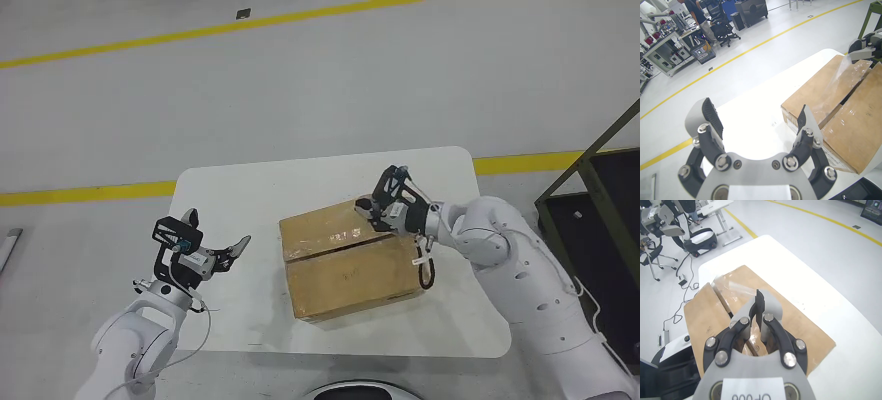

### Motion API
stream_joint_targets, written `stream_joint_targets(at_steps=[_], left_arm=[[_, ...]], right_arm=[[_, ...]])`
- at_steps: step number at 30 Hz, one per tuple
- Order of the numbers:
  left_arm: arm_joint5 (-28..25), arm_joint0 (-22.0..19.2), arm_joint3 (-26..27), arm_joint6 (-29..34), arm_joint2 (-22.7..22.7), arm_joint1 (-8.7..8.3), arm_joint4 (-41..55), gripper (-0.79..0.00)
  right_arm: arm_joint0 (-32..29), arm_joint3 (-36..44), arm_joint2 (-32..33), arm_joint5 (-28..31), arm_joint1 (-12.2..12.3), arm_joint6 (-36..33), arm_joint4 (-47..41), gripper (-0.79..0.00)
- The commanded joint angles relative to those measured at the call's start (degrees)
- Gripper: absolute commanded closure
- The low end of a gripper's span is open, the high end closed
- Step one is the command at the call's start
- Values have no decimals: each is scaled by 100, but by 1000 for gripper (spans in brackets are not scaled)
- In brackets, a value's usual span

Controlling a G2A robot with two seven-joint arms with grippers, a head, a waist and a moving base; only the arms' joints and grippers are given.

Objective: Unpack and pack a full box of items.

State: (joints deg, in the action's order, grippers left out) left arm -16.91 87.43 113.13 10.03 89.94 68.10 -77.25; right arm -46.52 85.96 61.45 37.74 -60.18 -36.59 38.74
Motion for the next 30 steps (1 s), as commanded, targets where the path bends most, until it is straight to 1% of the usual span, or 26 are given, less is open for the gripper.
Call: stream_joint_targets(at_steps=[1,7,11,13,17,21,24,26,28,30], left_arm=[[0,0,0,0,0,0,0,-785],[0,0,0,0,0,0,0,-785],[0,0,0,0,0,0,0,-785],[0,0,0,0,0,0,0,-785],[0,0,0,0,0,0,0,-785],[55,29,-26,-26,25,1,17,-785],[128,139,-7,-32,130,-1,127,-785],[145,236,48,29,196,1,352,-785],[200,339,107,194,262,8,707,-785],[85,438,169,422,292,5,1018,-785]], right_arm=[[-41,21,69,67,15,7,-173,0],[-150,74,245,292,63,-57,-702,0],[-101,99,207,410,49,-19,-1096,0],[-9,109,129,406,28,-17,-1144,0],[217,105,-137,455,-55,60,-1535,0],[499,-3,-454,536,-155,-17,-2238,0],[723,-135,-597,544,-201,-128,-2175,0],[780,-285,-703,498,-239,-71,-2139,0],[842,-420,-804,442,-280,-11,-2156,0],[907,-527,-893,407,-317,28,-2143,0]])
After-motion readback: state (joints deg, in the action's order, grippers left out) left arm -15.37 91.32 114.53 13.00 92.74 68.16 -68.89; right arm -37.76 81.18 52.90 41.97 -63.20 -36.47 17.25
